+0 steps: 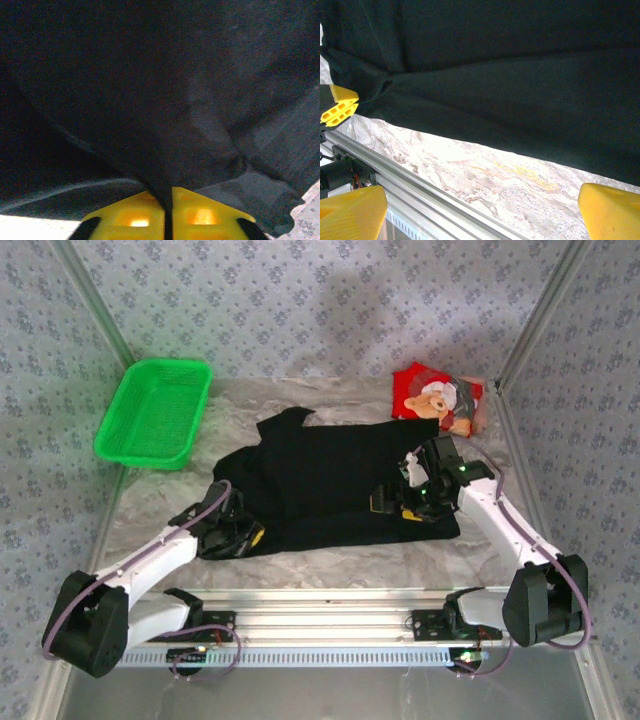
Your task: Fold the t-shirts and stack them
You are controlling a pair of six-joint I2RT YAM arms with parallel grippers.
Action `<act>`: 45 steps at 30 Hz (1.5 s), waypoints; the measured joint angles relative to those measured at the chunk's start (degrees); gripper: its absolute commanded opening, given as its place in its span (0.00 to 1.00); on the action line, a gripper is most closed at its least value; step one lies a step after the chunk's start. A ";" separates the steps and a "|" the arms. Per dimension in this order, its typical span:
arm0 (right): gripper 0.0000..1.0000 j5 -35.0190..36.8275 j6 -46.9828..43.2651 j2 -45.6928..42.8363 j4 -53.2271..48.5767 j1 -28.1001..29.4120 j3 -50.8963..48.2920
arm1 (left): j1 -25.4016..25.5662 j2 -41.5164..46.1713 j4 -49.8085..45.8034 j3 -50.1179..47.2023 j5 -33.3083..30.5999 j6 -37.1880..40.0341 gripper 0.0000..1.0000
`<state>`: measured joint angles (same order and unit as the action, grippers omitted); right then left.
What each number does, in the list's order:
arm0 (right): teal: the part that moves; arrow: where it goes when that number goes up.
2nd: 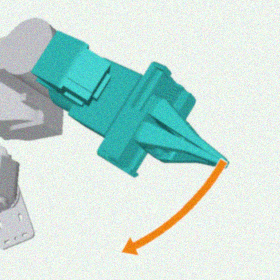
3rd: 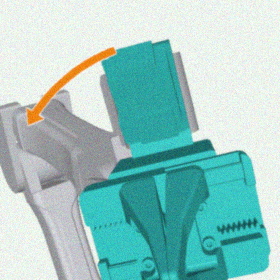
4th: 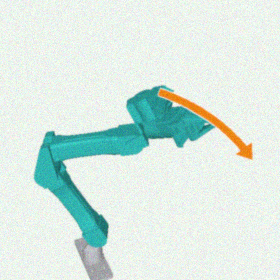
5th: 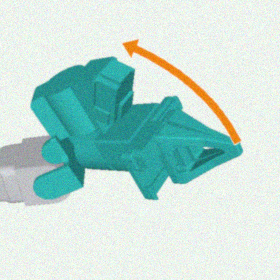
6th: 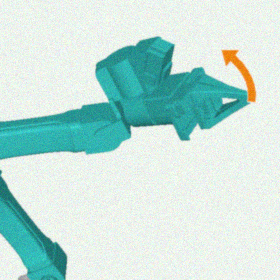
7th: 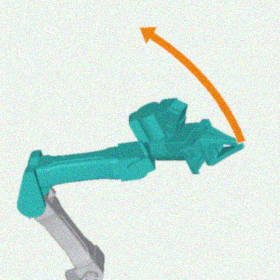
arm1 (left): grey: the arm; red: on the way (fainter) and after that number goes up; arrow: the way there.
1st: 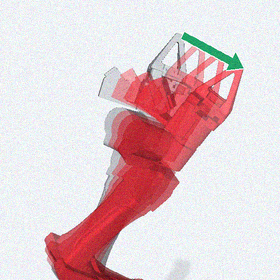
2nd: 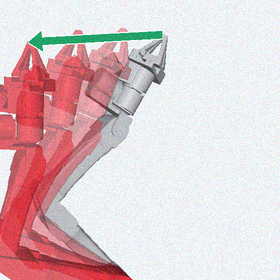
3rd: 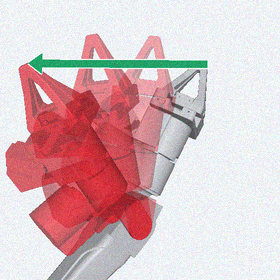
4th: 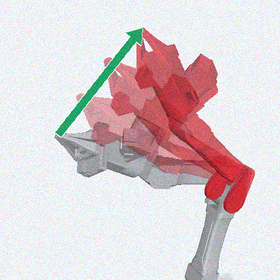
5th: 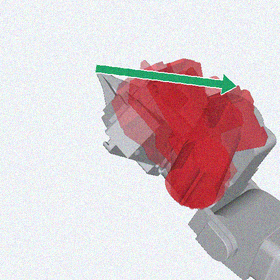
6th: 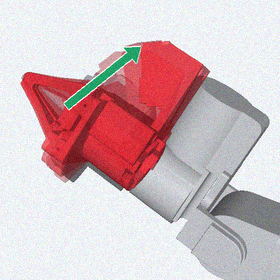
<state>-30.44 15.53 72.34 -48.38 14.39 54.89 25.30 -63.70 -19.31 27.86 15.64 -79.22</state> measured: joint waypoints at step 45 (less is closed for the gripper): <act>0.95 10.56 15.50 26.38 15.43 -7.30 6.21 | -8.59 -23.23 -11.72 18.99 -12.48 21.99 0.55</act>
<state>-19.88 31.03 98.72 -32.95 7.09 61.10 16.71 -86.94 -31.03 46.85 3.16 -57.23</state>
